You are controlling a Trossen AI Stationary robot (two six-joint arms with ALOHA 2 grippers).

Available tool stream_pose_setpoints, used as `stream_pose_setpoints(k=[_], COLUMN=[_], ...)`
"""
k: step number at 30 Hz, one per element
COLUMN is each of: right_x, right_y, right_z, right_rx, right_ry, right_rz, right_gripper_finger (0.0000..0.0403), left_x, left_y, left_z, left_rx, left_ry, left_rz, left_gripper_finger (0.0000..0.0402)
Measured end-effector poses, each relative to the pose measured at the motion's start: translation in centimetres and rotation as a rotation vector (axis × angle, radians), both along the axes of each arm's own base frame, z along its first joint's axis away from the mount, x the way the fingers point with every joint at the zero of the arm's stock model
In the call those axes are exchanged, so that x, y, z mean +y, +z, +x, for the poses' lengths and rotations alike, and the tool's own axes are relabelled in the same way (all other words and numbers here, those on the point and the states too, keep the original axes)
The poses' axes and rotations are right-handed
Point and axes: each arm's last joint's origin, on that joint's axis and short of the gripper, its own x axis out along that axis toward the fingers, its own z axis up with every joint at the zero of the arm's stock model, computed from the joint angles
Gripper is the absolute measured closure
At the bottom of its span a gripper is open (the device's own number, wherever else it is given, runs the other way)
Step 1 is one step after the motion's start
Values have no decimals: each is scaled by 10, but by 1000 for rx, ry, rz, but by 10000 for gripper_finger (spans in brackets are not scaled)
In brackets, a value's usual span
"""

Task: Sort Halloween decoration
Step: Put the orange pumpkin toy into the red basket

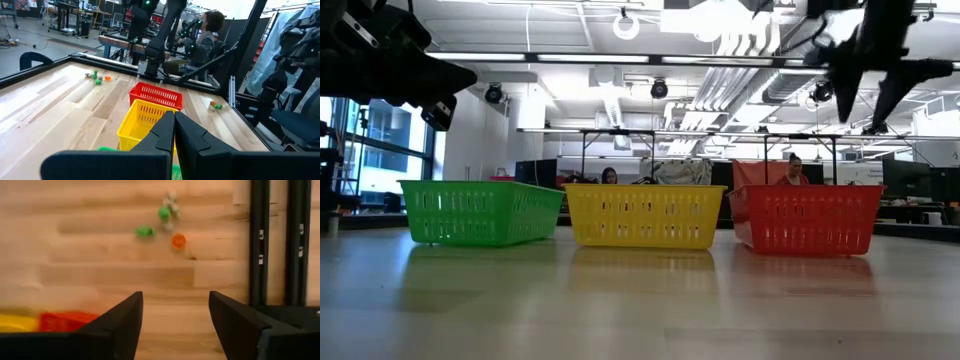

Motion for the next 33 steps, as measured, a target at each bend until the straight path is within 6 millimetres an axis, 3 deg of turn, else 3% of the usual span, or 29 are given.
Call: stream_pose_setpoints(k=[5, 16, 22, 29, 33], right_x=[-31, -91, -106, -95, -96], right_y=[-29, -77, -104, -134, -139], right_z=[15, 30, 33, 25, 26], right_rx=[62, 190, 230, 200, 177], right_ry=[254, 487, 545, 546, 547], right_rz=[140, 226, 272, 314, 285], right_gripper_finger=[169, 171, 171, 171, 171], left_x=[0, 0, 0, 0, 0], left_y=[0, 0, 0, 0, 0], left_z=[0, 0, 0, 0, 0], left_rx=[0, 1, 0, 0, -1], left_ry=[0, 0, 0, 0, 0], left_rz=[0, 0, 0, 0, 0], left_gripper_finger=[398, 398, 398, 398, 398])
